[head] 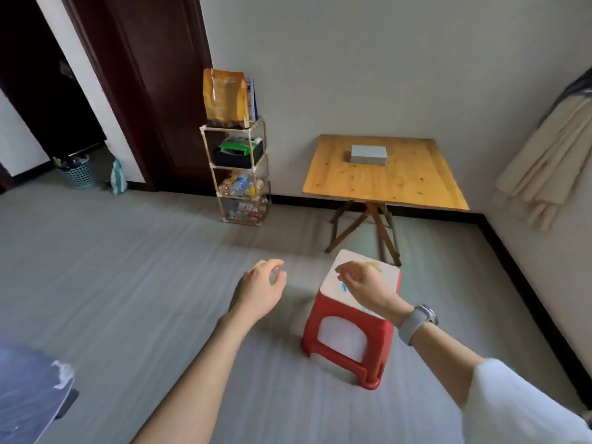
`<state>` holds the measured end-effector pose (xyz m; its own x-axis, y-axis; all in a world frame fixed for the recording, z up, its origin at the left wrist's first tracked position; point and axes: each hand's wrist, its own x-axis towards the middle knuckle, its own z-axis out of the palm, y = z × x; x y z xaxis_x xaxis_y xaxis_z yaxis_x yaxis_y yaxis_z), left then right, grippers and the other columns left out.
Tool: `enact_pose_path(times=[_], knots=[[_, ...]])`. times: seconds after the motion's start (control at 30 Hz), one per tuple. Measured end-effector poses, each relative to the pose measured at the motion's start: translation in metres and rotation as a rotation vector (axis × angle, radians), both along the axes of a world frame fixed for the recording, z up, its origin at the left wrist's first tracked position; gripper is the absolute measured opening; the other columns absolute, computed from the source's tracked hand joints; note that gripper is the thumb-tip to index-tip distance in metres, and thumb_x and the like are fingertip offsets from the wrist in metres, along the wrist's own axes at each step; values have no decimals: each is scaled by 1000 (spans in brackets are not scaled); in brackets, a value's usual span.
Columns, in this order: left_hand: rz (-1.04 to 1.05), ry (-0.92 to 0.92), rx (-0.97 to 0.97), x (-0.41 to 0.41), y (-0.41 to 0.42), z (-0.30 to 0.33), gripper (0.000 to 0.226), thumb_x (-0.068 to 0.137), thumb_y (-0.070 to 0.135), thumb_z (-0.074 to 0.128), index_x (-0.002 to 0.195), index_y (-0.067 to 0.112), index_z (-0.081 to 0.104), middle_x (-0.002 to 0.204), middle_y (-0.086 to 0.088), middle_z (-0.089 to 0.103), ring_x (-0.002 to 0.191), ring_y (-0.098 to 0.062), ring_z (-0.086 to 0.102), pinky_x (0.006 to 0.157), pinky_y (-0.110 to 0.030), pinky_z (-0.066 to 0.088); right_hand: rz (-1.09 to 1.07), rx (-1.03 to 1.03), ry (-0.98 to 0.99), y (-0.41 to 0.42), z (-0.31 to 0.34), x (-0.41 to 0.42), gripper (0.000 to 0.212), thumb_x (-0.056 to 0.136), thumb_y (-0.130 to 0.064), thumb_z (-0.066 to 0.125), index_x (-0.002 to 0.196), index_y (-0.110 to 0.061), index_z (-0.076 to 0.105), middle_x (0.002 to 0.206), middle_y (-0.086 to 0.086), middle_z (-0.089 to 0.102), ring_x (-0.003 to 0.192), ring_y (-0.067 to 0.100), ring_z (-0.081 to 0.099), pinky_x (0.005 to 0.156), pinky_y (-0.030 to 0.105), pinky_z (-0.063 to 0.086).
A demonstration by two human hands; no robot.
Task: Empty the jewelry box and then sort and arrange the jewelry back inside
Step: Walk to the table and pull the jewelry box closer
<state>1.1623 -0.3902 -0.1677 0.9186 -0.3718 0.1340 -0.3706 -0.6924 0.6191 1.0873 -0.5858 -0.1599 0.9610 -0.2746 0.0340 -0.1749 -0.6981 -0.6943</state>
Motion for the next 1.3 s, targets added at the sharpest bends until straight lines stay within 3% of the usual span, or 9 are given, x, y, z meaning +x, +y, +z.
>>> enact_pose_path(times=[0.1, 0.27, 0.5, 0.63, 0.7, 0.83, 1.03, 1.17, 1.3], knots=[[35, 34, -6, 73, -2, -6, 29, 91, 21, 51, 117, 13, 60, 116, -7, 61, 104, -24, 57, 86, -29, 40, 25, 42, 36, 3, -8, 80, 26, 89, -5, 45, 105, -5, 66, 107, 9, 66, 101, 22, 59, 78, 18, 37], [27, 88, -25, 184, -16, -17, 29, 91, 19, 50, 118, 12, 59, 115, -4, 61, 104, -18, 57, 86, -25, 38, -15, 130, 91, -4, -23, 194, 27, 87, -6, 44, 105, -7, 65, 107, 10, 68, 102, 27, 61, 88, 32, 46], [13, 158, -15, 331, -48, -53, 28, 91, 18, 51, 117, 12, 60, 115, -4, 62, 102, -17, 58, 86, -24, 40, -51, 151, 166, -40, -60, 348, 27, 89, -8, 44, 105, -7, 65, 105, 8, 67, 98, 25, 60, 80, 25, 42], [7, 184, -19, 436, -81, -54, 28, 91, 18, 51, 116, 12, 60, 115, -5, 62, 102, -18, 59, 85, -25, 42, -58, 172, 185, -70, -70, 448, 21, 88, -7, 44, 86, 4, 61, 87, 19, 63, 76, 30, 54, 64, 30, 39], [-26, 187, -13, 486, -100, -46, 28, 91, 18, 50, 117, 12, 59, 116, -5, 61, 102, -18, 59, 83, -23, 41, -84, 195, 192, -85, -70, 494, 20, 88, -9, 44, 89, 2, 62, 91, 18, 65, 82, 33, 58, 66, 33, 42], [-67, 177, -11, 567, -132, -38, 30, 92, 18, 49, 120, 12, 58, 116, -4, 60, 103, -16, 58, 79, -19, 38, -117, 207, 231, -108, -67, 568, 20, 90, -11, 45, 94, -9, 64, 88, 6, 62, 83, 23, 55, 67, 25, 38], [-149, 247, 11, 661, -186, -57, 29, 92, 19, 49, 119, 13, 58, 117, -4, 60, 102, -17, 58, 82, -22, 40, -225, 236, 246, -157, -70, 649, 23, 87, -5, 43, 94, 5, 62, 98, 25, 65, 100, 42, 57, 83, 43, 49], [-249, 249, 20, 717, -245, -68, 29, 92, 19, 48, 119, 13, 58, 117, -4, 59, 102, -17, 58, 86, -26, 42, -333, 289, 253, -199, -76, 686, 26, 90, -7, 43, 107, -6, 64, 104, 13, 68, 88, 23, 59, 74, 26, 43], [-405, 266, 25, 764, -314, -77, 30, 93, 19, 46, 121, 12, 57, 118, -3, 58, 107, -18, 55, 89, -26, 42, -463, 291, 246, -251, -82, 720, 28, 92, -10, 40, 109, -7, 62, 98, 9, 67, 80, 17, 57, 70, 27, 44]])
